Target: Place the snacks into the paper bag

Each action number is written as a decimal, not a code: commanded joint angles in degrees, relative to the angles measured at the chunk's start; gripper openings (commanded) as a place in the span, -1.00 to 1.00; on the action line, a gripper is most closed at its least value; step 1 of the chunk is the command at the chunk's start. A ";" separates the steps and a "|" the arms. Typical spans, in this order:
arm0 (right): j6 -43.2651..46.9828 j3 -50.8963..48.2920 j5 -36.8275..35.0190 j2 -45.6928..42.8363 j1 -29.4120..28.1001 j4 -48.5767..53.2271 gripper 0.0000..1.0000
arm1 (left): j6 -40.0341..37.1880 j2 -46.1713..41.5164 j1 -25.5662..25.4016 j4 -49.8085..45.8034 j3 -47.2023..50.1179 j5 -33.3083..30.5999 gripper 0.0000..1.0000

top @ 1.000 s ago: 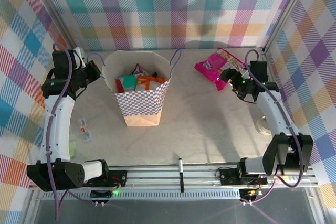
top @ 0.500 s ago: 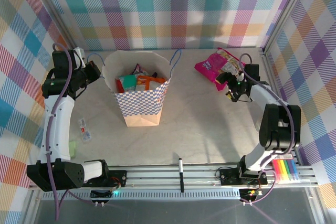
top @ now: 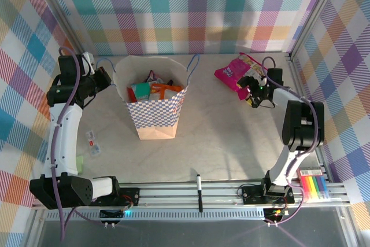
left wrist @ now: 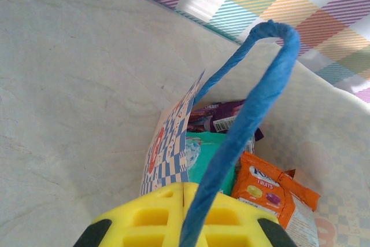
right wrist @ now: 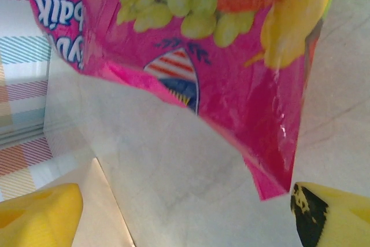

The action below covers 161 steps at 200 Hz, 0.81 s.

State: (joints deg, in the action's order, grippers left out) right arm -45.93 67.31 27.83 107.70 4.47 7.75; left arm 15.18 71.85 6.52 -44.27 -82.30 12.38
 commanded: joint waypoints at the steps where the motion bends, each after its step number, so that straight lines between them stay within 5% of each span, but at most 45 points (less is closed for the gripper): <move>1: 0.27 3.73 1.63 2.77 0.26 0.57 0.81 | -0.50 0.56 0.53 -1.87 -1.77 -0.25 -0.88; 55: 0.41 7.81 1.26 7.17 0.26 1.76 0.79 | -0.26 0.74 0.58 -1.87 -2.07 -0.53 -0.88; 86: 0.23 10.05 1.86 10.07 0.21 1.89 0.58 | -0.15 0.83 0.59 -2.05 -2.25 -0.69 -0.88; 161: 3.81 10.40 2.68 10.46 0.10 5.94 -0.55 | 0.41 0.74 0.56 -1.98 -2.35 -0.70 -0.87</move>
State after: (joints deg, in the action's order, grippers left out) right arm -44.56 76.42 29.19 118.63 4.49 10.20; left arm 15.22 72.38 6.52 -45.08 -83.31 11.33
